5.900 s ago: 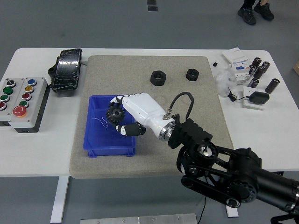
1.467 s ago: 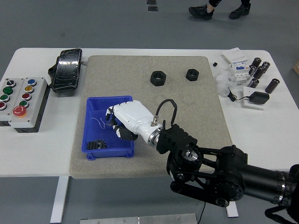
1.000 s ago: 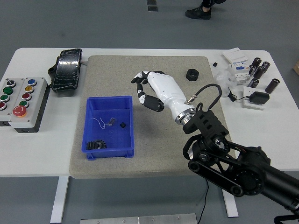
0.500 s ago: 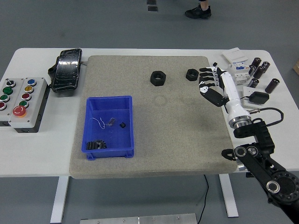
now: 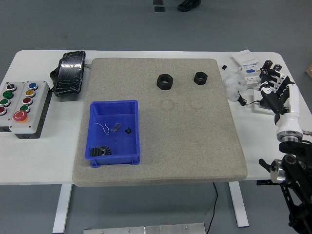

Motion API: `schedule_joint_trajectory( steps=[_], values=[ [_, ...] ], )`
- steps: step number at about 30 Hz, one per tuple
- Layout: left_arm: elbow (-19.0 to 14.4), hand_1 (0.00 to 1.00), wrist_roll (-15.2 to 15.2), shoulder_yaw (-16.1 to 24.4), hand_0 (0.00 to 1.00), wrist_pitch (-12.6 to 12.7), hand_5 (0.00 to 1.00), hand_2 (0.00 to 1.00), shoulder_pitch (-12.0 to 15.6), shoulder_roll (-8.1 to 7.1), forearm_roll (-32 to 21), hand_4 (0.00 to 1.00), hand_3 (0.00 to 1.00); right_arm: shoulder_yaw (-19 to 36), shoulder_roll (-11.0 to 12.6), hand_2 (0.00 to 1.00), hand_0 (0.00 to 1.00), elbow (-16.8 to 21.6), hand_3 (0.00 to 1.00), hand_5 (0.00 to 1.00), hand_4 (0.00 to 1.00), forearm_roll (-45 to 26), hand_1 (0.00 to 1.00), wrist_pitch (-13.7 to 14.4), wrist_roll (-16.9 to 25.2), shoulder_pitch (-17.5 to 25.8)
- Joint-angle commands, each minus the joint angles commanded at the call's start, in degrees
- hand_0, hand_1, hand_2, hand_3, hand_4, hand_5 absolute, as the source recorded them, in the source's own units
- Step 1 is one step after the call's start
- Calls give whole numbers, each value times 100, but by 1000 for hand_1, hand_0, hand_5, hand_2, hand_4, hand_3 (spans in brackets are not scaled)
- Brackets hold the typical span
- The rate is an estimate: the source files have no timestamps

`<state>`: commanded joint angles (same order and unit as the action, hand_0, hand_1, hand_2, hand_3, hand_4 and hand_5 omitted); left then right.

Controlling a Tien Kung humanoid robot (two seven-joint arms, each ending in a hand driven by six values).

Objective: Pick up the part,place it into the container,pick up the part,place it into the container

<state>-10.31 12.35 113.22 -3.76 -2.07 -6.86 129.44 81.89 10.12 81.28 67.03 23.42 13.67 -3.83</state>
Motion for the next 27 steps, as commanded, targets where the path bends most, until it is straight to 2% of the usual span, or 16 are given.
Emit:
schedule_joint_trajectory(
  steps=[11, 20, 27],
  values=[
    [0, 611, -81, -218, 663, 26, 307, 556, -64, 14, -217, 657, 611, 60, -30, 663, 565, 67, 675, 278, 634, -60, 642, -77, 32, 8],
    [0, 611, -49, -230, 663, 36, 305, 556, -112, 55, -272, 657, 610, 198, -67, 664, 571, 98, 675, 296, 645, -66, 635, -98, 44, 32],
    [0, 611, -50, -278, 662, 34, 305, 555, -132, 56, -316, 656, 610, 256, -72, 661, 560, 83, 674, 295, 654, -222, 631, -333, 76, 10]
  ],
)
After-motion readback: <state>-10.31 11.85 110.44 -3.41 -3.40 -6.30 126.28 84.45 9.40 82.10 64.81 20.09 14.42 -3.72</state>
